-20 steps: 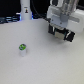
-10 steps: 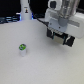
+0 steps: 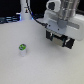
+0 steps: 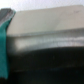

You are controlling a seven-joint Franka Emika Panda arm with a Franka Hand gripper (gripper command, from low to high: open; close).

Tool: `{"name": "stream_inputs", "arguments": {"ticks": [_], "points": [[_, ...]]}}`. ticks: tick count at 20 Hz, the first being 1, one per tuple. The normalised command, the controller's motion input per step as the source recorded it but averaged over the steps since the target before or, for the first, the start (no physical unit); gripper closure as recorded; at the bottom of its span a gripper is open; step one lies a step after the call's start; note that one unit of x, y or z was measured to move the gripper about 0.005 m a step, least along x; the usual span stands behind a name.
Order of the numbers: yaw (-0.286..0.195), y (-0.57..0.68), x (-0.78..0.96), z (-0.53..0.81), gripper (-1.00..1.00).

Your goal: Open the kcup holder, insert the kcup into the holder, and close the kcup holder

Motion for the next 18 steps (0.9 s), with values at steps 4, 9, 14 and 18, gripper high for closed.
{"name": "stream_inputs", "arguments": {"ticks": [4, 9, 14, 18], "points": [[-0.103, -0.20, 0.17, 0.35, -1.00], [-0.189, -0.50, -0.02, 0.38, -1.00], [-0.215, -0.51, -0.11, 0.32, -1.00], [-0.241, -0.48, -0.19, 0.23, -1.00]]}}
